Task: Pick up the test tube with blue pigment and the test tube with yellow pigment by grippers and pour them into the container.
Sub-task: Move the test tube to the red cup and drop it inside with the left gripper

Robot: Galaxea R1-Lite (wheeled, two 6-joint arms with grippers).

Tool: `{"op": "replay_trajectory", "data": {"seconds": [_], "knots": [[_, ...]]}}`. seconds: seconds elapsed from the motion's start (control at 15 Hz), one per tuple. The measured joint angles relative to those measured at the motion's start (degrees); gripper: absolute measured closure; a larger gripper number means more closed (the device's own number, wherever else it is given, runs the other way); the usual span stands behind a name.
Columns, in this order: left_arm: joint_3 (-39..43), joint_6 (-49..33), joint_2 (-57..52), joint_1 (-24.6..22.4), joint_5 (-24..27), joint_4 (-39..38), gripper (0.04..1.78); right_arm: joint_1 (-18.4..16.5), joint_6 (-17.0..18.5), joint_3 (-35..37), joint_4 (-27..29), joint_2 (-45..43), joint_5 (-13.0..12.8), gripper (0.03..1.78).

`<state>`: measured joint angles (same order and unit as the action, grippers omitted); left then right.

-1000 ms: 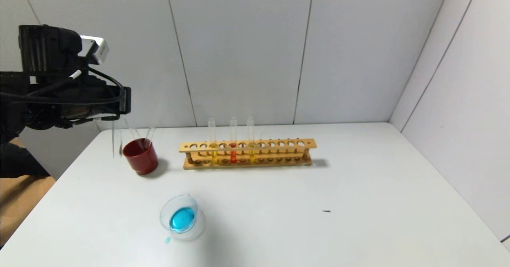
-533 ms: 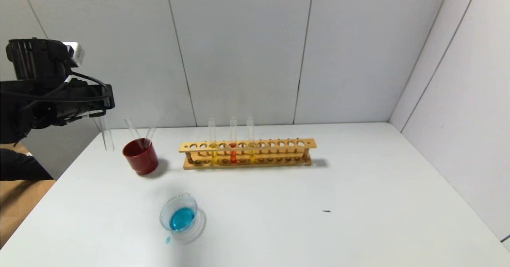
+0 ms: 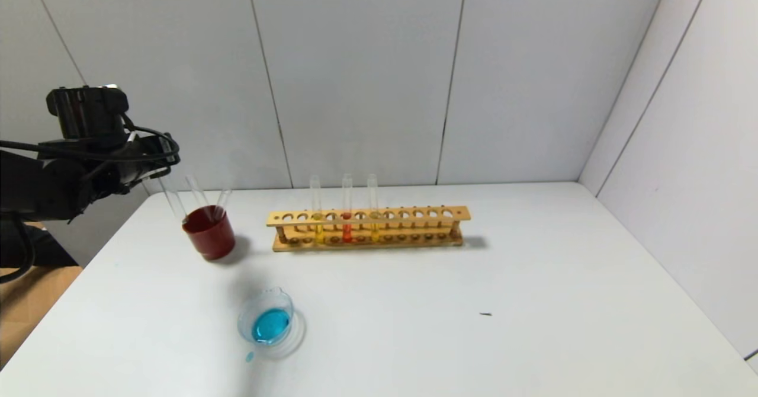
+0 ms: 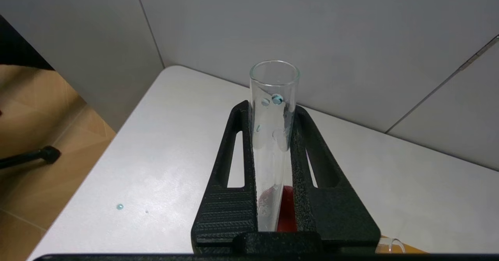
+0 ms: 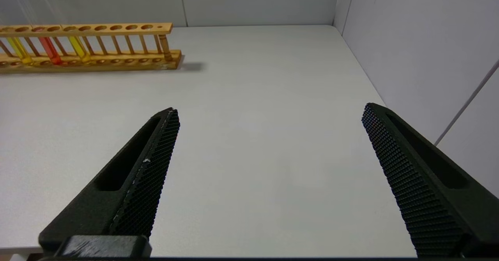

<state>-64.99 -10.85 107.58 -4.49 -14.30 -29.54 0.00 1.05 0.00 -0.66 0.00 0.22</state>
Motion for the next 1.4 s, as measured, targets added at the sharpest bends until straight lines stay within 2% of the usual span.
{"op": "replay_trajectory", "data": {"seconds": [1.4], "knots": [[-0.48, -0.91, 7.46, 1.68, -2.58, -3.51, 1.52, 0.02, 0.02, 0.00, -0.02, 0.00, 0.02, 0.10]]}}
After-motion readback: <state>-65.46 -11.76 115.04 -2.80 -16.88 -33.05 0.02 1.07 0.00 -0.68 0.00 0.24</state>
